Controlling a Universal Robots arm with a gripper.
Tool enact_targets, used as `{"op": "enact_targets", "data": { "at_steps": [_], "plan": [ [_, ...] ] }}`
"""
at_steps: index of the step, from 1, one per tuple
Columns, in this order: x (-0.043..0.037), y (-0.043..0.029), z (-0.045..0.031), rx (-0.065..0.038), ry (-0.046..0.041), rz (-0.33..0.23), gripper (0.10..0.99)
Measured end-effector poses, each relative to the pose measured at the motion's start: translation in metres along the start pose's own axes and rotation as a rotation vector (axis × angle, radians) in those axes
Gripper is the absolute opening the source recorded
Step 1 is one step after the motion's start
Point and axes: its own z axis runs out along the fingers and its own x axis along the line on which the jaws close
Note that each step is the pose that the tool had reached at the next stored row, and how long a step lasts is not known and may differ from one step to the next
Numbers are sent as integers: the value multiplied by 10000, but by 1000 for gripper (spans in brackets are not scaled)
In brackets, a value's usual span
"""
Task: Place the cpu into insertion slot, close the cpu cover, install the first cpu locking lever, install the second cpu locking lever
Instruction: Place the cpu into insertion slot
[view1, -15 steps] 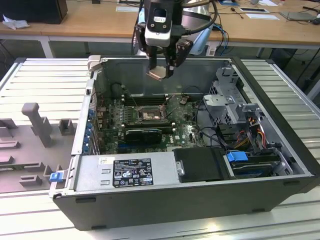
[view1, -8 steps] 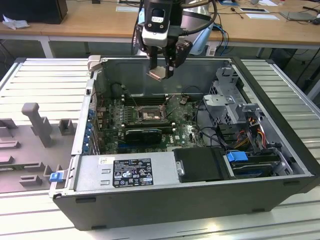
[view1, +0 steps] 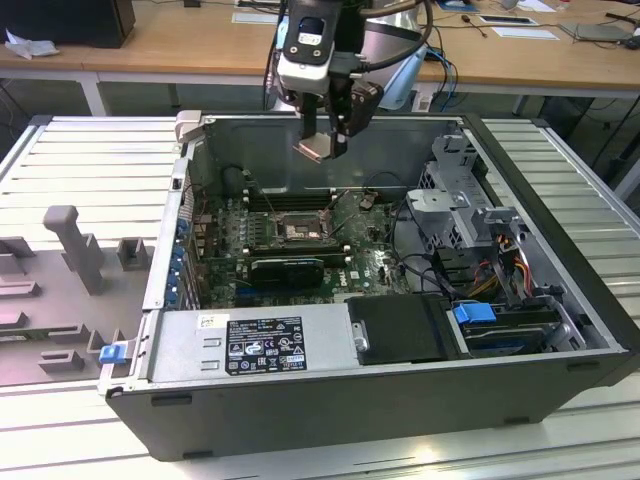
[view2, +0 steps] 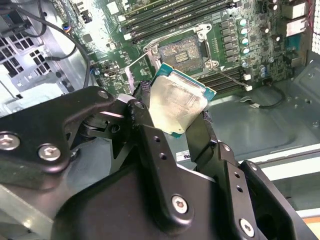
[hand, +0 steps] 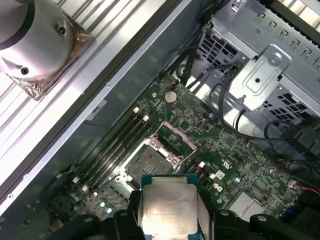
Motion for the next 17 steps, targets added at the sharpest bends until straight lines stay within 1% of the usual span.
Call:
{"op": "enact_targets", "data": {
  "at_steps": [1, 3, 5, 8, 12, 17],
  "plan": [
    [0, 0, 1, -2, -13, 148, 529],
    [0, 0, 1, -4, -23, 257, 529],
    [0, 0, 3, -11, -48, 543, 529],
    [0, -1, 4, -14, -67, 748, 529],
    [0, -1, 8, -24, -108, 1211, 529],
    [0, -1, 9, -30, -137, 1528, 529]
  ]
}}
